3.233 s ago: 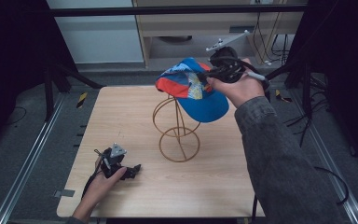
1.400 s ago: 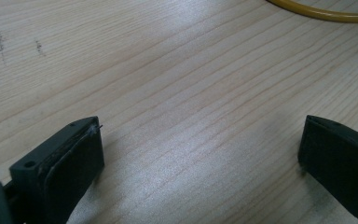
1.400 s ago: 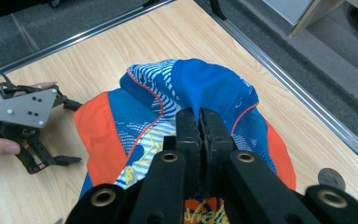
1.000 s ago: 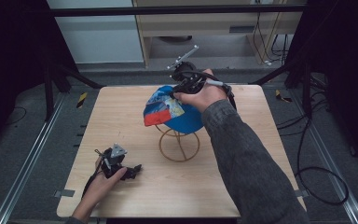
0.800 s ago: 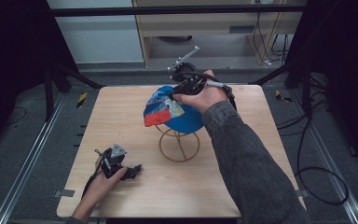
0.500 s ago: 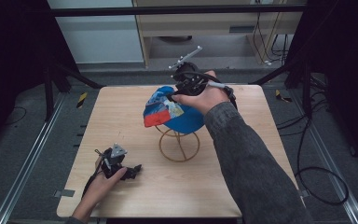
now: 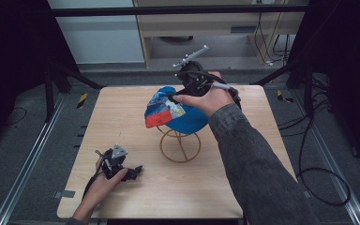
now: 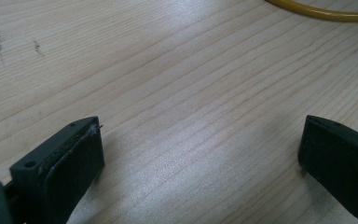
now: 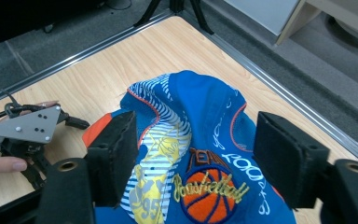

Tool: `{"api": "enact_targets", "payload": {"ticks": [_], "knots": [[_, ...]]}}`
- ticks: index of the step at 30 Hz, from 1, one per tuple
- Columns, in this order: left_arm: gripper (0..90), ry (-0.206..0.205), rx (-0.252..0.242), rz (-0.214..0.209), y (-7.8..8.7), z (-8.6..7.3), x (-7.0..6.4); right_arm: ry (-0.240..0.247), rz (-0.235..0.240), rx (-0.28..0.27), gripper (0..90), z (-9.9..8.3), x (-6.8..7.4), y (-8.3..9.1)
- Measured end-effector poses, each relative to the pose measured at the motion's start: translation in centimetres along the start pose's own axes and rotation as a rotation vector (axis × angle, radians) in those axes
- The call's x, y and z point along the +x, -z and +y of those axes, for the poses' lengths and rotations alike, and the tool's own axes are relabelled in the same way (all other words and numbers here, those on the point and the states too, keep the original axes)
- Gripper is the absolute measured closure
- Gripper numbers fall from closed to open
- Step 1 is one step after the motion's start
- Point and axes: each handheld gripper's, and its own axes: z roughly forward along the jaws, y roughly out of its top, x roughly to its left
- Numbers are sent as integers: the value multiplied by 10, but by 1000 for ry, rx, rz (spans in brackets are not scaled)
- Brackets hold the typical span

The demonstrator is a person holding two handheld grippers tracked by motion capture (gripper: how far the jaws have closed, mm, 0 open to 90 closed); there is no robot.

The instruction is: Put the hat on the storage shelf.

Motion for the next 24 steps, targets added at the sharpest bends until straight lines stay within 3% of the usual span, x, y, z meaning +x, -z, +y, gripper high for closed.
{"api": "enact_targets", "payload": {"ticks": [7, 24], "knots": [[0, -1, 0, 1, 0, 0, 0, -38, -2, 1, 207, -4, -4, 3], [0, -4, 0, -5, 0, 0, -1, -37, 1, -18, 94, -12, -9, 14]]}}
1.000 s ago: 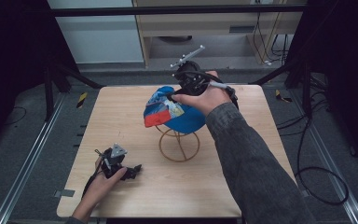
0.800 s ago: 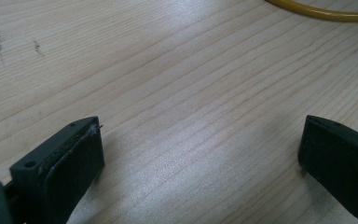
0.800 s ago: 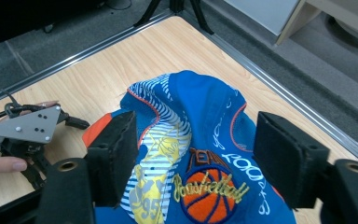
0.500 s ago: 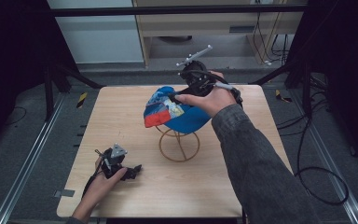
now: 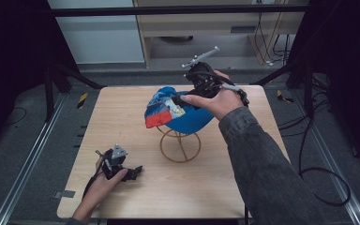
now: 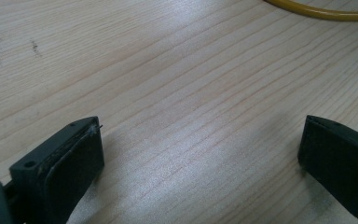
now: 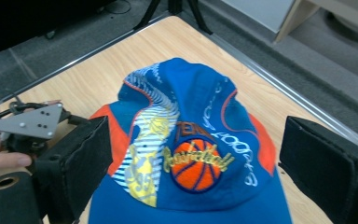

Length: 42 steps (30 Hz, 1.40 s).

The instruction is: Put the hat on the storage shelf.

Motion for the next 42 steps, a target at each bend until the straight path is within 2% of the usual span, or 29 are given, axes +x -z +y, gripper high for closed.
{"api": "enact_targets", "payload": {"ticks": [7, 19, 29, 42], "knots": [[0, -2, 1, -1, 0, 0, 0, 0, 2, -24, 78, -7, -7, 9], [0, -2, 0, -1, 0, 0, 0, -12, -1, -34, 66, -18, -16, 21], [0, -2, 0, 0, 0, 0, 0, -11, -7, -62, 67, -25, -20, 26], [0, -2, 0, -2, 0, 0, -1, -29, -18, -82, 67, -45, -25, 43]]}}
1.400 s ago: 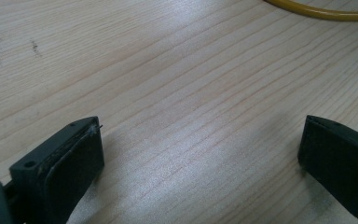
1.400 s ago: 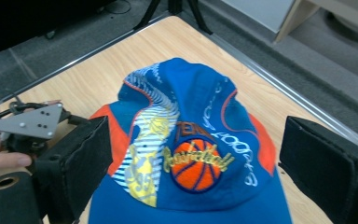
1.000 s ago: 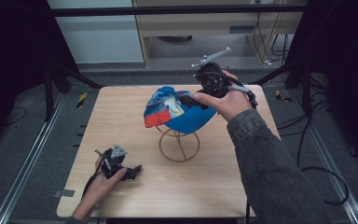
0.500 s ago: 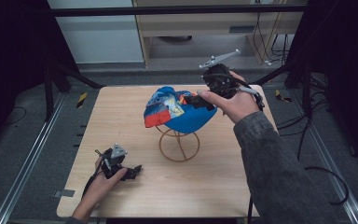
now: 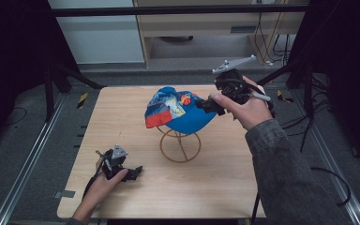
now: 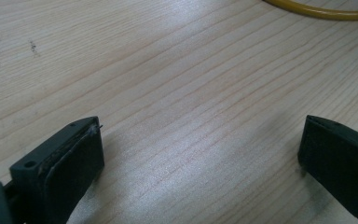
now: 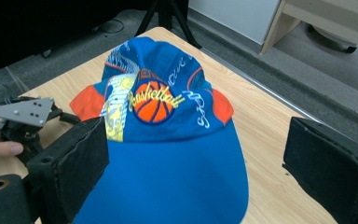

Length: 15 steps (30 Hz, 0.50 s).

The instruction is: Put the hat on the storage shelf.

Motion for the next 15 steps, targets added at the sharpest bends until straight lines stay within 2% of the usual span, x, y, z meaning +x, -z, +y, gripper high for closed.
{"api": "enact_targets", "payload": {"ticks": [15], "knots": [[0, -2, -1, 0, 0, 0, -1, -21, -17, -14, 67, -25, -7, 25]]}}
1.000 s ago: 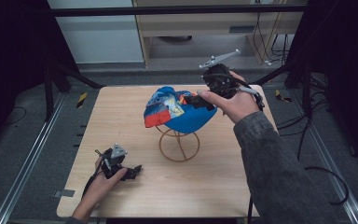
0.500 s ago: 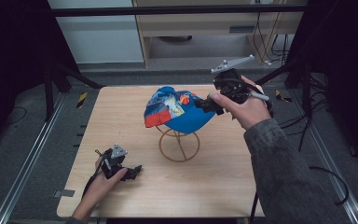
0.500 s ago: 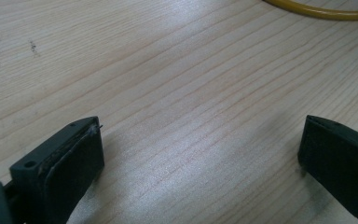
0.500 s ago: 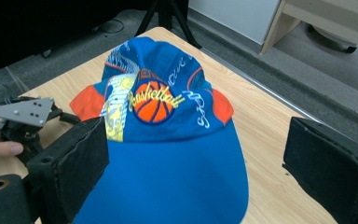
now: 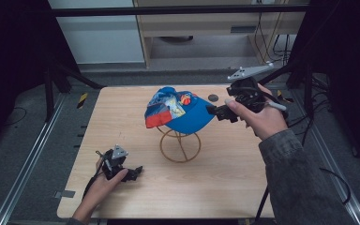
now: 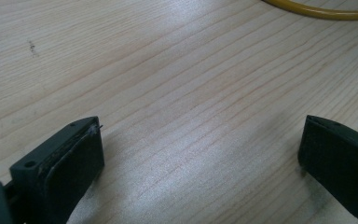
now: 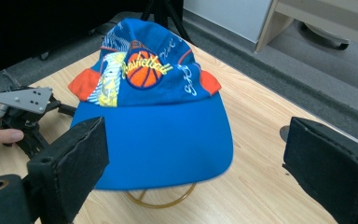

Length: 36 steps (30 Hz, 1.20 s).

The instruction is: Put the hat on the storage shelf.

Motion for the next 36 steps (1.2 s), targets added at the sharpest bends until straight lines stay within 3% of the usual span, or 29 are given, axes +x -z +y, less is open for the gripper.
{"api": "enact_targets", "payload": {"ticks": [24, 36], "knots": [[0, -3, -3, -4, 0, 0, -1, -29, -38, -7, 55, -38, -15, 29], [0, -8, -1, -9, 0, -1, -2, -62, -63, -23, 58, -70, -24, 34]]}}
